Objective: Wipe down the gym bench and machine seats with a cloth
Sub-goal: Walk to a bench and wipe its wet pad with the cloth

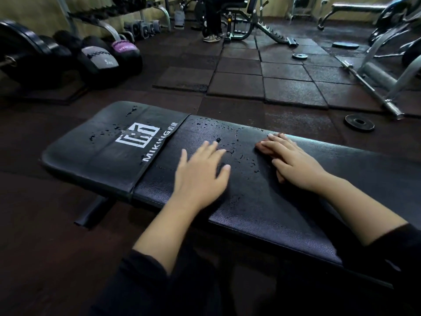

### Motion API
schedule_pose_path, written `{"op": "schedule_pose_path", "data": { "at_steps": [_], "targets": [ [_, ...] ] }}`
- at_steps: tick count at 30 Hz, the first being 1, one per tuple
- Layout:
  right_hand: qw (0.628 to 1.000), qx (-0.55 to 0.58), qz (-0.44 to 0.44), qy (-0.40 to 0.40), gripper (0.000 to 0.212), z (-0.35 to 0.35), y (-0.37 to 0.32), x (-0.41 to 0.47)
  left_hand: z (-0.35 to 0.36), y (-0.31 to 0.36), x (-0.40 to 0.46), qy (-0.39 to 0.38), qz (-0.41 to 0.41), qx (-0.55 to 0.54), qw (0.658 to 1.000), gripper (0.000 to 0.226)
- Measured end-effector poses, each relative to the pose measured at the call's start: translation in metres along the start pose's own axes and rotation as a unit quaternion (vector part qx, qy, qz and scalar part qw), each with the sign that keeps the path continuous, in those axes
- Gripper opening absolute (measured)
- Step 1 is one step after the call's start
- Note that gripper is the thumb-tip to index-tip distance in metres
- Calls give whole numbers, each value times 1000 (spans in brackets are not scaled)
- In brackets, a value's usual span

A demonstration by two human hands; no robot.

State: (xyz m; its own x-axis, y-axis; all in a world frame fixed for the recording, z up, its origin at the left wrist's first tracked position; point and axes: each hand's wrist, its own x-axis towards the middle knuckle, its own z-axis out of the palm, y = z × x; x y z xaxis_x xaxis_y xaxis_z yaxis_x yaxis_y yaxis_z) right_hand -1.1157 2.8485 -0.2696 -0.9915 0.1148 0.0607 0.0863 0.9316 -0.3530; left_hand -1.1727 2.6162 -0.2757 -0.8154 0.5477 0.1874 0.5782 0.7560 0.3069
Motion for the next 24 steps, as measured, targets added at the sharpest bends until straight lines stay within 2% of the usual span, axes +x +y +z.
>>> {"op": "schedule_pose_path", "data": {
  "at_steps": [3, 6, 14, 16, 20, 24],
  "targets": [
    [1000, 24, 17, 7, 54, 1, -7, 6, -15, -42, 4, -15, -45, 70, 996, 52],
    [1000, 2, 25, 2, 57, 3, -6, 7, -18, -67, 3, -66, -77, 74, 992, 53],
    [1000, -18, 0, -19, 50, 8, -23, 8, -12, -69, 1, -47, -76, 84, 992, 50],
    [998, -28, -41, -27, 48, 17, -47, 5, -12, -69, 2, -49, -75, 83, 993, 49],
    [980, -55, -189, -33, 48, 46, -102, -31, -9, -72, 4, -35, -75, 87, 993, 47],
    [949, -72, -302, -59, 45, 39, -91, -81, -9, -74, 4, -34, -74, 78, 994, 48]
  ]
}}
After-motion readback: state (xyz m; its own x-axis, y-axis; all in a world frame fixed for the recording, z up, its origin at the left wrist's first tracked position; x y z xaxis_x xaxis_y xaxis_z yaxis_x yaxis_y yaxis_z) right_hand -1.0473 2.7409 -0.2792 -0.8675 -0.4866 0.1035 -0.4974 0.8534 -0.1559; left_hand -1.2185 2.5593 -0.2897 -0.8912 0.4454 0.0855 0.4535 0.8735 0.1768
